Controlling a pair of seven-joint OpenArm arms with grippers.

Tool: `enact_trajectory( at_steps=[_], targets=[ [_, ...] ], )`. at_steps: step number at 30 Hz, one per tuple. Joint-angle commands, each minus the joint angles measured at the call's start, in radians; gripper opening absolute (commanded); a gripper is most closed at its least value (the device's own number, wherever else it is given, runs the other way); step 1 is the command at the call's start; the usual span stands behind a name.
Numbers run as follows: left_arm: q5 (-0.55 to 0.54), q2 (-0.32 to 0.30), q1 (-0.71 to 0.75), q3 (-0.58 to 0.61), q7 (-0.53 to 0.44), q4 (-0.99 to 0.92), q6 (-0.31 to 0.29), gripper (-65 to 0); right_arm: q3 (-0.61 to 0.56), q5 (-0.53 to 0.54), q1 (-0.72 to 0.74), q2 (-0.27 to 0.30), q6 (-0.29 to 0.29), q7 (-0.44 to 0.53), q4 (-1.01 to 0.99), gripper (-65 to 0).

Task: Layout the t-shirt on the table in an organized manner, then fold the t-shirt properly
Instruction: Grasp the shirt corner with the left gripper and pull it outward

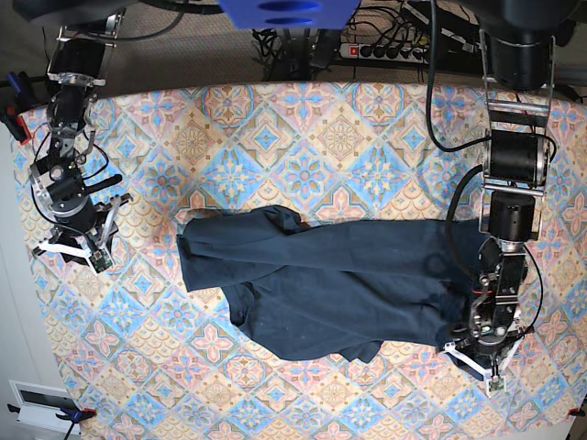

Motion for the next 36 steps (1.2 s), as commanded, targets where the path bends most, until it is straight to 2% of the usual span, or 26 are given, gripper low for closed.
enact_trajectory(
  at_steps=[1, 2, 4, 7, 9, 12, 17, 23, 29, 36],
  targets=[
    [0.042, -0.026, -0.028, 0.006, -0.044, 0.01, 0.058, -27.8, 0.006, -0.001, -0.013, 0.017, -0.003, 0.006, 0.018, -47.3],
    [0.065, -0.027, -0.023, 0.016, -0.059, 0.01, 0.118, -23.2, 0.006, -0.001, -0.027, 0.017, -0.003, 0.006, 0.018, -47.3],
    [0.103, -0.034, 0.014, 0.014, -0.076, 0.013, 0.175, -17.7, 0.006, -0.001, -0.047, 0.017, -0.003, 0.009, 0.018, -47.3],
    [0.113, -0.084, 0.07, -0.021, -0.071, 0.078, 0.181, -16.2, 0.006, -0.001, -0.048, 0.017, -0.003, 0.009, 0.018, -47.3],
    [0.091, -0.11, 0.185, -0.084, -0.061, 0.194, 0.177, -16.1, 0.006, -0.001, -0.05, 0.017, -0.003, 0.009, 0.02, -47.3],
    [0.047, -0.162, 0.391, -0.225, 0.044, 0.463, 0.175, -16.1, 0.004, -0.001, -0.05, 0.017, -0.003, 0.009, 0.02, -47.3],
    [-0.038, -0.164, 0.722, -0.454, 0.149, 0.791, 0.174, -15.4, -0.014, -0.001, -0.048, 0.017, -0.003, 0.01, 0.02, -47.3],
    [-0.113, -0.158, 0.973, -0.552, 0.133, 0.894, 0.174, -15.4, -0.076, 0.0, -0.044, 0.015, -0.003, 0.01, 0.02, -47.3],
    [-0.144, -0.11, 0.973, -0.598, 0.13, 0.796, 0.174, -15.4, -0.096, 0.0, -0.042, 0.0, -0.003, 0.01, 0.018, -47.3],
    [-0.136, -0.047, 0.821, -0.581, 0.133, 0.667, 0.174, -15.4, -0.088, 0.0, -0.042, -0.01, -0.003, 0.01, 0.018, -47.3]
  ],
)
